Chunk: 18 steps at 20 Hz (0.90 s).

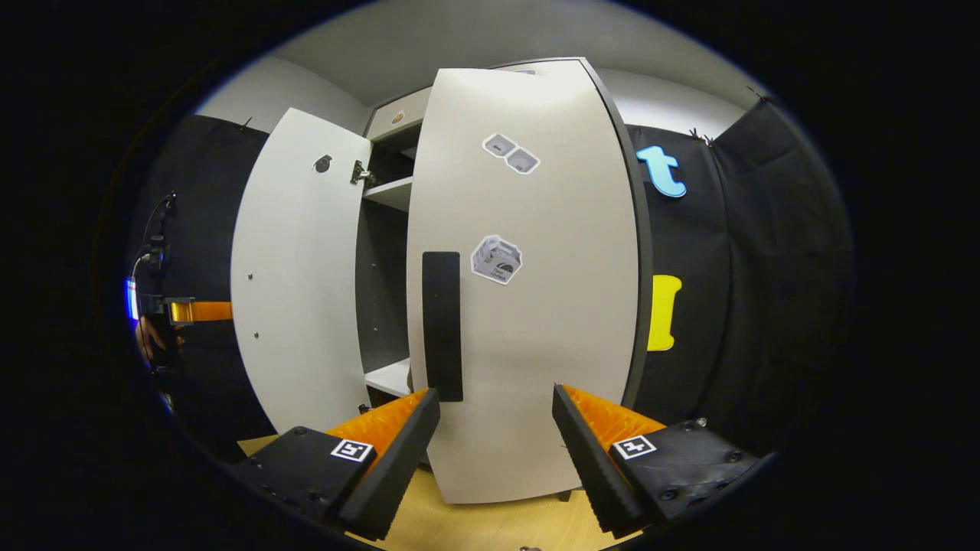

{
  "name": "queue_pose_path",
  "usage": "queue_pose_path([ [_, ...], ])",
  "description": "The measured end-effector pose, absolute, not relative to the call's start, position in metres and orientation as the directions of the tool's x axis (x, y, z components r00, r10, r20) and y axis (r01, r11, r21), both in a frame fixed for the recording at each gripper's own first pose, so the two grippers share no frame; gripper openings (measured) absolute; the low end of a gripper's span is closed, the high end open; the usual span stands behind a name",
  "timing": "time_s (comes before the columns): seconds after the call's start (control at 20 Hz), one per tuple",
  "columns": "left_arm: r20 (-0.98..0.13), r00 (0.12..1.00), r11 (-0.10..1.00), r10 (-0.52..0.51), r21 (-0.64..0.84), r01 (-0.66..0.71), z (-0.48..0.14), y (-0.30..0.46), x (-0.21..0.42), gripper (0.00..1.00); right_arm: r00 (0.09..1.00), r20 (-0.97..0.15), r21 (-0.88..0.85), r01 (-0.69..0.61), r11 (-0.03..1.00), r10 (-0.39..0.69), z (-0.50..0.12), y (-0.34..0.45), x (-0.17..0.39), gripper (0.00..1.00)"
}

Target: Grab one shoe with the right hand and put it into the shoe cabinet, grab the other shoe with the left hand and put it into the shoe cabinet; then close the right door with the right hand and the left door with the left hand.

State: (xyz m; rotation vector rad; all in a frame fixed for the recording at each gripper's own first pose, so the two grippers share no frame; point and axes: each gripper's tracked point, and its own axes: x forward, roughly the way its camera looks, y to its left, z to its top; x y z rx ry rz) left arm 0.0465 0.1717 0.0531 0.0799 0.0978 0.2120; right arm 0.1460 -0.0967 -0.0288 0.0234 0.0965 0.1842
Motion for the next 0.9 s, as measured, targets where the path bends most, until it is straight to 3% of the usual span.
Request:
queue_pose_path([
  [0.15,-0.094,0.984,0.988,0.150,0.047,-0.146,0.043,0.140,0.058,0.91,0.973,-0.097,0.049,-0.207,0.977,0.211,-0.030,-0.092,0.145,0.98],
  [0.35,-0.089,0.994,0.997,0.067,-0.041,-0.071,0.039,0.101,0.082,0.94,0.969,-0.087,0.023,-0.232,0.972,0.233,-0.028,-0.096,0.144,0.98],
  [0.7,-0.100,0.994,0.999,-0.048,-0.028,0.046,0.027,0.033,0.137,0.94,0.971,-0.078,0.046,-0.225,0.973,0.228,-0.025,-0.124,0.148,0.98],
  [0.9,-0.105,0.994,0.998,-0.006,0.063,0.012,0.026,0.022,0.147,0.95,0.974,-0.067,0.056,-0.214,0.975,0.217,-0.023,-0.137,0.147,0.98],
])
